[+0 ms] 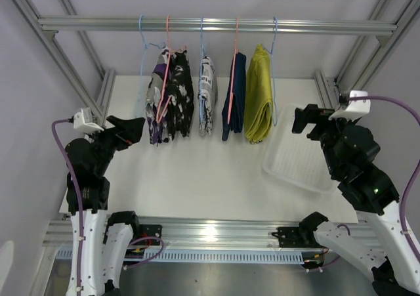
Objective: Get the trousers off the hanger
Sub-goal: Pick up the hanger from the clothesline.
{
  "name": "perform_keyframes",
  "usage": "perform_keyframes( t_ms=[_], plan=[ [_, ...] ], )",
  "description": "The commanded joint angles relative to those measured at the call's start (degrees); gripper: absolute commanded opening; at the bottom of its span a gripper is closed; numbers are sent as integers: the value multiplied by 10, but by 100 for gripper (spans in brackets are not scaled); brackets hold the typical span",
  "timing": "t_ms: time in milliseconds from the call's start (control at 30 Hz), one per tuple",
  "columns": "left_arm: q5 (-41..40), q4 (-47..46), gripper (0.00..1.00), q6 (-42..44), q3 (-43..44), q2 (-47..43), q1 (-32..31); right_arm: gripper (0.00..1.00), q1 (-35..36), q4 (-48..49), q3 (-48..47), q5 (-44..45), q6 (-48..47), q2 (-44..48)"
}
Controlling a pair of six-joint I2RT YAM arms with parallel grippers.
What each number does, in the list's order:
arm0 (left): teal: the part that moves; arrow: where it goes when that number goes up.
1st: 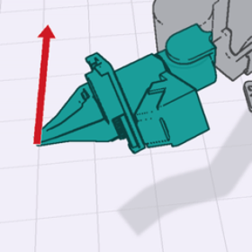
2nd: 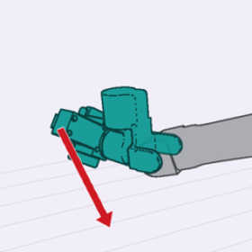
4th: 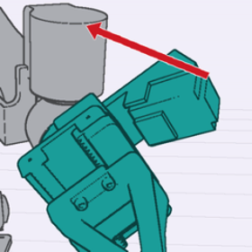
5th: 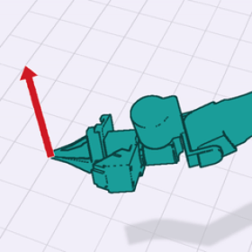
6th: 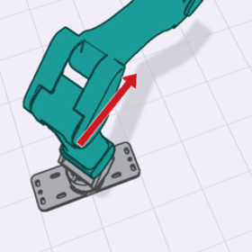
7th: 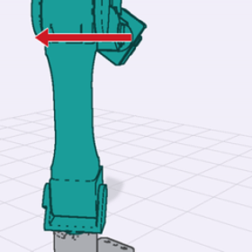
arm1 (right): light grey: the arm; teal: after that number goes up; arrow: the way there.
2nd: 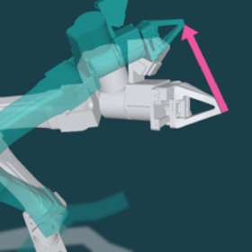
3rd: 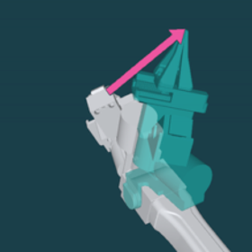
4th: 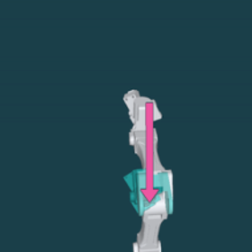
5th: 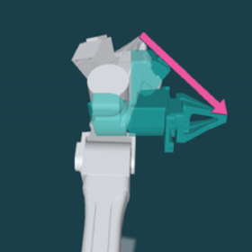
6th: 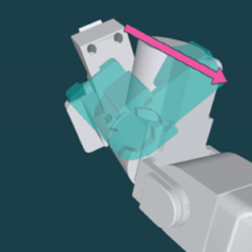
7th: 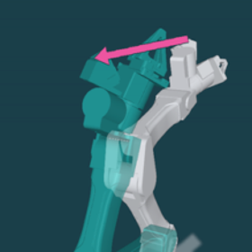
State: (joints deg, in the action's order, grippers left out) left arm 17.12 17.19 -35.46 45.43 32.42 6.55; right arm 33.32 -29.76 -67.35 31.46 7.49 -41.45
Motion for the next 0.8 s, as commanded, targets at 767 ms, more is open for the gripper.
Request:
perform_keyframes(
  t_ms=[767],
  plan=[
    [71, -64, 99, 22, -16, -10, 7, 99, -392, 261, -162, -830, 390, -387]
  ],
)
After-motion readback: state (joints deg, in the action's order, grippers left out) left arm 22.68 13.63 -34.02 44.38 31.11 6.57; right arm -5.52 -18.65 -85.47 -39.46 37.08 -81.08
